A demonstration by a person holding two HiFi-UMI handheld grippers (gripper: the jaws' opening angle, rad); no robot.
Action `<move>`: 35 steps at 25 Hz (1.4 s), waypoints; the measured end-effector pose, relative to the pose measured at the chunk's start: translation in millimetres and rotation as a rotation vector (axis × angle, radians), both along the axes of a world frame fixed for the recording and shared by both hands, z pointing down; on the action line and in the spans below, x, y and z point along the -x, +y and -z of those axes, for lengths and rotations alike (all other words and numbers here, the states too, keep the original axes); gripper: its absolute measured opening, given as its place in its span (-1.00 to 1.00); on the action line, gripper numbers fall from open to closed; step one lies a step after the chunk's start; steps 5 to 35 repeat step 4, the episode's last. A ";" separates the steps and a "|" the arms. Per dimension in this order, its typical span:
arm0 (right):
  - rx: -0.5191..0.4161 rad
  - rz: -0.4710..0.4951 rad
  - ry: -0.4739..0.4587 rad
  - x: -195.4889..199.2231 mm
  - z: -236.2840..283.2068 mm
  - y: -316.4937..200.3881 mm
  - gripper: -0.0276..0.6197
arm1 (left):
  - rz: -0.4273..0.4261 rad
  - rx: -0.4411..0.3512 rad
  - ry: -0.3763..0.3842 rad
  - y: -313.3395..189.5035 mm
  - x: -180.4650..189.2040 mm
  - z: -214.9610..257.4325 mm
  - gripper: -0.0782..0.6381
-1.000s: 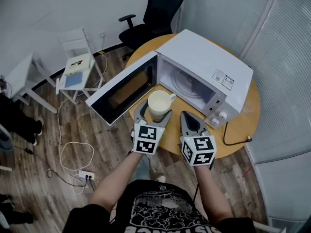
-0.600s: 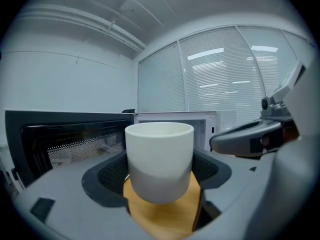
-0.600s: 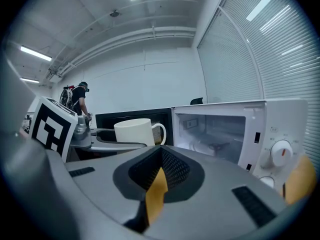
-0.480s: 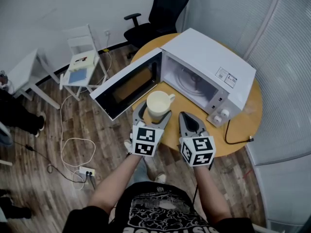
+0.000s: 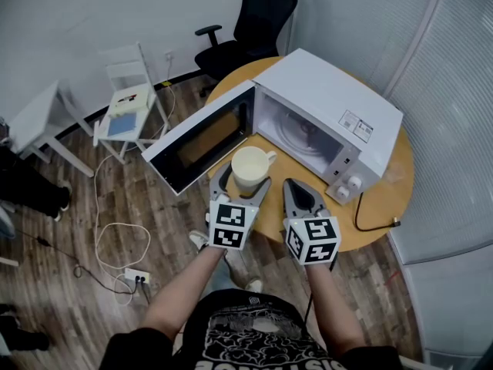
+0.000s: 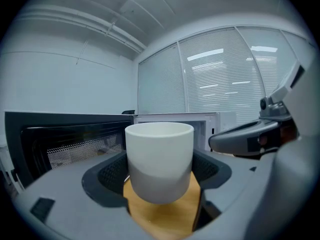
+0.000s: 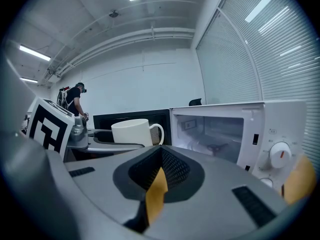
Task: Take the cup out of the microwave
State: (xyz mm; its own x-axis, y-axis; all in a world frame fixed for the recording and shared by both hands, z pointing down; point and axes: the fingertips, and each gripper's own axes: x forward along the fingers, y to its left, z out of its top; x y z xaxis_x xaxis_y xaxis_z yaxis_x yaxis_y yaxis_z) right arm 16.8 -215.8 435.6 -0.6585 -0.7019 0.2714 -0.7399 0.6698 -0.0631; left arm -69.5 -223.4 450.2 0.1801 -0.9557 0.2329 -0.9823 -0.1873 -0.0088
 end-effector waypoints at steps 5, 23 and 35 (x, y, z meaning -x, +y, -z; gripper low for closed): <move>-0.001 -0.003 0.001 1.2 0.9 -1.8 -0.87 | -0.003 -0.002 0.006 -1.5 0.6 0.9 0.34; -0.001 -0.003 0.001 1.2 0.9 -1.8 -0.87 | -0.003 -0.002 0.006 -1.5 0.6 0.9 0.34; -0.001 -0.003 0.001 1.2 0.9 -1.8 -0.87 | -0.003 -0.002 0.006 -1.5 0.6 0.9 0.34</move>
